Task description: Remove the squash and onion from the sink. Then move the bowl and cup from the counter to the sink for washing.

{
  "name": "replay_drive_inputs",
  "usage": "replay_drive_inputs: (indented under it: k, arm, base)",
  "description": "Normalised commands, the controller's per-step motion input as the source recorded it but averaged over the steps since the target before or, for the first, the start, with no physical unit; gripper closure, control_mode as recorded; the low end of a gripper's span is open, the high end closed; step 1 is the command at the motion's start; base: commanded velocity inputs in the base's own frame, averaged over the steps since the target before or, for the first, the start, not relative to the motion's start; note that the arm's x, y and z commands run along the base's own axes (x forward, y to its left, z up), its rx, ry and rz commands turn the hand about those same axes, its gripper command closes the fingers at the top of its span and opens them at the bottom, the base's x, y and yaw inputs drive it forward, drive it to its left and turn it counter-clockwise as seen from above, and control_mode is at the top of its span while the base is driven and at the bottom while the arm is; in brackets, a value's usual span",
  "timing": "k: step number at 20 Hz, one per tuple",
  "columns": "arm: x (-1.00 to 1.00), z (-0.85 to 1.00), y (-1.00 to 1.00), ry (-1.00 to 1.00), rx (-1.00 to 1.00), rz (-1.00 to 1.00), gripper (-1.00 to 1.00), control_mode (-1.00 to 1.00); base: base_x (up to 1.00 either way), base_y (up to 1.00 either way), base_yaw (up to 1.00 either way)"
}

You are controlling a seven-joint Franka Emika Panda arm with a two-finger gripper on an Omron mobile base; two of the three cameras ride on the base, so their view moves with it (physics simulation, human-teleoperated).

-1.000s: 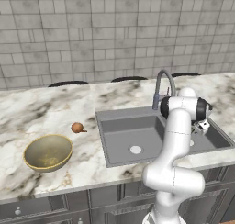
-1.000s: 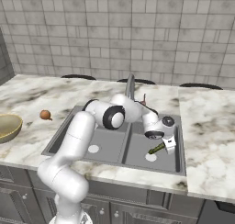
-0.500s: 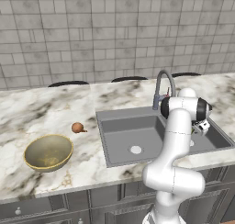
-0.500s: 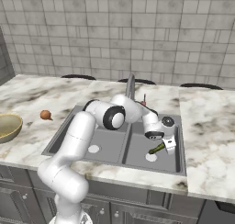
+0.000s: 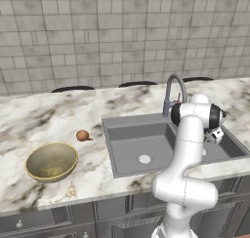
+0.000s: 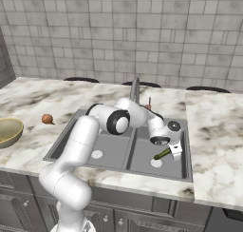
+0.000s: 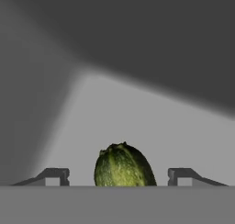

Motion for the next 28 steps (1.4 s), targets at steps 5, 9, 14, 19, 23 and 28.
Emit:
replay_drive_inputs:
  k: [5, 9, 14, 19, 23, 28]
  arm:
    - [-0.07, -0.26, 0.00, 0.00, 0.00, 0.00, 1.00, -1.00]
    - [-0.08, -0.26, 0.00, 0.00, 0.00, 0.00, 1.00, -1.00]
    - [-0.10, -0.24, 0.00, 0.00, 0.00, 0.00, 1.00, -1.00]
    - [-0.23, -0.04, -0.06, -0.07, 0.00, 0.00, 1.00, -1.00]
    - [-0.28, 0.11, -0.07, -0.18, 0.00, 0.00, 1.00, -1.00]
    - [-0.33, 0.22, 0.00, -0.22, 0.00, 0.00, 1.00, -1.00]
  base:
    - [0.00, 0.00, 0.00]
    - [0.00, 0.00, 0.00]
    - [0.00, 0.00, 0.00]
    - [0.00, 0.00, 0.00]
    - [0.00, 0.00, 0.00]
    - [0.00, 0.00, 0.00]
